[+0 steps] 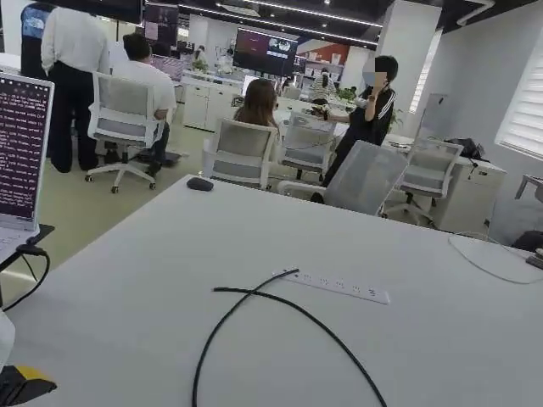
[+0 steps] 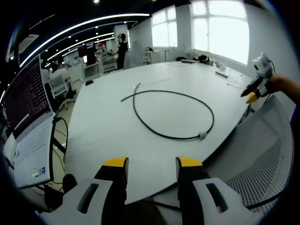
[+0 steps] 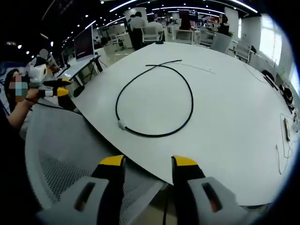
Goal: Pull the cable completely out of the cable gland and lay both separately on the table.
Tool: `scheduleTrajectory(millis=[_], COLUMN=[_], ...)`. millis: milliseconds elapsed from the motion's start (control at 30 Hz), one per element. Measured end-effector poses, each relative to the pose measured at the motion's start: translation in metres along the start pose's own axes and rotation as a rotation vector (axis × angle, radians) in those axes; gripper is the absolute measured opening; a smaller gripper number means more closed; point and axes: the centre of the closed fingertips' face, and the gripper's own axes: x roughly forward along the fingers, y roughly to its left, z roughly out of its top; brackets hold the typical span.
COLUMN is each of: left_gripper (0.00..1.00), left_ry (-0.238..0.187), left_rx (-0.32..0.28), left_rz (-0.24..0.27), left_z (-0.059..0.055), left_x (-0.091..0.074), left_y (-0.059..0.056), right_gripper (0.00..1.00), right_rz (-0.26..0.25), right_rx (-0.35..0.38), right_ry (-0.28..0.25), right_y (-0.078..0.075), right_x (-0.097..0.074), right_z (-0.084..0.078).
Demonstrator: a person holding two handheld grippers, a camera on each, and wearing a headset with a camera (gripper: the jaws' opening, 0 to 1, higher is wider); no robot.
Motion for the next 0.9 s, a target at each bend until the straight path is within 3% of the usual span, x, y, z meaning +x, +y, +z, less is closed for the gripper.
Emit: scheduleTrajectory(millis=[900], left_gripper=[0.45], left_ry=[0.011], left_rx=[-0.001], left_rz=[0.002], left_z=[-0.0039], left_x=[-0.0058], left_y=[0.0064], right_gripper=[0.42], right_rz=[0.013], right_rx=[-0.030], right_ry=[0.015], right_y=[0.0075], right_x=[0.0063], right_z=[0.0055])
